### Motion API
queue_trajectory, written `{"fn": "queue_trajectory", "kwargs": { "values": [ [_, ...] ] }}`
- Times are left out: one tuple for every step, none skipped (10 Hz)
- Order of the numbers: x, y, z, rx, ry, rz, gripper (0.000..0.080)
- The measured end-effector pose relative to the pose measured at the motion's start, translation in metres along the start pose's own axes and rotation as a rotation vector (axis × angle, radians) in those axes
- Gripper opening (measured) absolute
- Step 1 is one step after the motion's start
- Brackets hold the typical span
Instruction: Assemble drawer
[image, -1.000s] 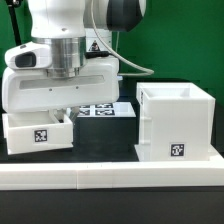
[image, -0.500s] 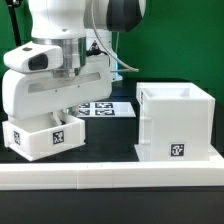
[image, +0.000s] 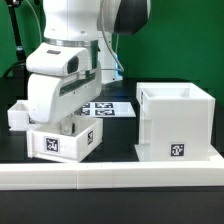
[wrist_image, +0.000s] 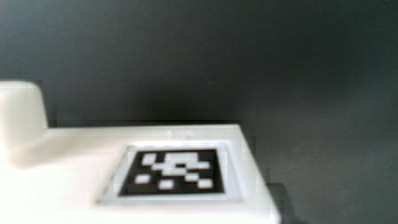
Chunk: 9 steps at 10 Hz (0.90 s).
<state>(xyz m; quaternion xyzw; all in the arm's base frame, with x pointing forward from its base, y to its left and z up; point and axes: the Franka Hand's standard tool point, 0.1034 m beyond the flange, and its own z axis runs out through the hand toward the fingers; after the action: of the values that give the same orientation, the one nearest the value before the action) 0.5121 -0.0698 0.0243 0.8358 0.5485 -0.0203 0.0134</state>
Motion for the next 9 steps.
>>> {"fn": "queue_trajectory", "kwargs": {
  "values": [
    [-0.0023, 0.0005, 0.0002, -0.001, -0.008, -0.110, 0.0042],
    [-0.0039, 0.0011, 0.0014, -0.005, -0.014, -0.196, 0.0042],
    [-0.0043, 0.0004, 0.0039, -0.006, -0.023, -0.295, 0.0042],
    [0.0005, -0.0012, 0.0042, -0.008, -0.029, -0.361, 0.0042],
    [0.0041, -0.0024, 0.0045, -0.007, -0.033, -0.435, 0.0042],
    [0.0048, -0.0028, 0.0051, -0.005, -0.035, -0.514, 0.0042],
    [0.0035, -0.0025, 0.0052, -0.005, -0.035, -0.508, 0.0042],
    [0.0031, -0.0025, 0.0053, -0.005, -0.035, -0.503, 0.0042],
    [0.0034, -0.0028, 0.0053, -0.003, -0.035, -0.496, 0.0042]
  ]
}}
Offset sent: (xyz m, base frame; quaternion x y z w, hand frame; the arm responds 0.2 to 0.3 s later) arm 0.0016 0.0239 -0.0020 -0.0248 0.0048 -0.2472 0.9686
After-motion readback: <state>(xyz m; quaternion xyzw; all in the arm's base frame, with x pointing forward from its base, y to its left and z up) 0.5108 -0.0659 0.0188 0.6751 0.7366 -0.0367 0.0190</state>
